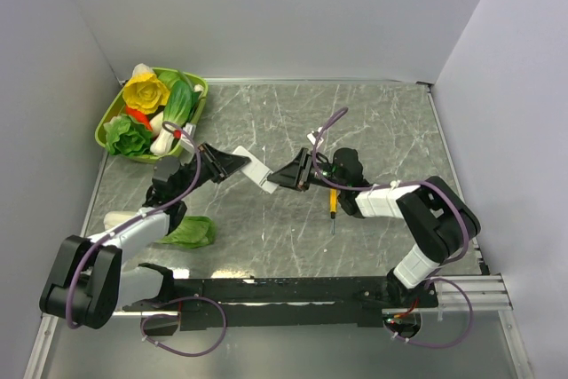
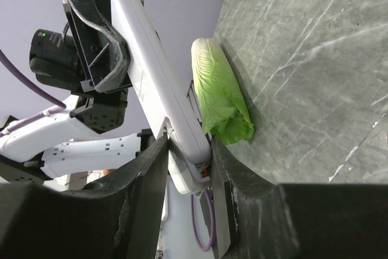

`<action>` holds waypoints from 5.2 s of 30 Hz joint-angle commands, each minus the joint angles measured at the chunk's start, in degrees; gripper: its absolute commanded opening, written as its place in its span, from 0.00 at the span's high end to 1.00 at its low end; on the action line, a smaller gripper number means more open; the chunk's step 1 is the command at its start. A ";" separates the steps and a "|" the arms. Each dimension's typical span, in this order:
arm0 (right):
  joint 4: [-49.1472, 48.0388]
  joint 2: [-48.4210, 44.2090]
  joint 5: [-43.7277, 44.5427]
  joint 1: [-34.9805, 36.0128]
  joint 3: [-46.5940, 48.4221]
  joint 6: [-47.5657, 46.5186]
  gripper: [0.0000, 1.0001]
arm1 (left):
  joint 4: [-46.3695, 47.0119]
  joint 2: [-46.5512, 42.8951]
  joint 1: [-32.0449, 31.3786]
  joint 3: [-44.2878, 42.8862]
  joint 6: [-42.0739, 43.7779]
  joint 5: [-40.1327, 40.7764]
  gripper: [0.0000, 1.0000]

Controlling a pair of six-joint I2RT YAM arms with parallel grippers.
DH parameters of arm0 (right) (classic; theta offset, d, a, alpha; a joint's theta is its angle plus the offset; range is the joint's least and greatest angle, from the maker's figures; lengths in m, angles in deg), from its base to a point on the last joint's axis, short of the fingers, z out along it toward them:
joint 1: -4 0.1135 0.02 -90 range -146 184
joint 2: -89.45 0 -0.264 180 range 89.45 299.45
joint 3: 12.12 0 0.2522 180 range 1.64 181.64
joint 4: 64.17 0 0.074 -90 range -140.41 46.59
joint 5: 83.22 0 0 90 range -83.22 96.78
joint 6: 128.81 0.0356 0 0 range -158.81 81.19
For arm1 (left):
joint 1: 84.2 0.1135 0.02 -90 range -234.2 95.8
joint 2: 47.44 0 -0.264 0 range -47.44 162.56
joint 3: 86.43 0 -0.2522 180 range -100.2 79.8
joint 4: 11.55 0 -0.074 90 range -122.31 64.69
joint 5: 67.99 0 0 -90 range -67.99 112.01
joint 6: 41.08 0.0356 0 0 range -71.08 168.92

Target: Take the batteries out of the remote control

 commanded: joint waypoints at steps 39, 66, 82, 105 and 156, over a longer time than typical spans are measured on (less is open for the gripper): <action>-9.02 5.31 -1.87 -2.41 -0.84 2.44 0.22 | 8.94 7.66 1.26 -0.93 -0.22 -1.87 0.99; -11.12 8.82 -0.38 -2.06 -3.82 2.96 0.73 | 8.07 8.72 3.72 -2.42 -1.63 -2.57 0.99; -15.00 10.50 -1.43 -4.61 -7.69 2.44 0.64 | 6.23 11.36 4.60 -4.00 0.48 -3.45 0.99; 78.68 -12.36 47.96 -4.26 17.95 -40.97 0.26 | -2.67 7.83 -3.83 -2.78 5.50 -1.60 0.99; 76.67 -11.03 44.27 -8.30 18.76 -43.09 1.00 | 0.95 33.86 -11.74 -11.21 4.79 3.84 0.70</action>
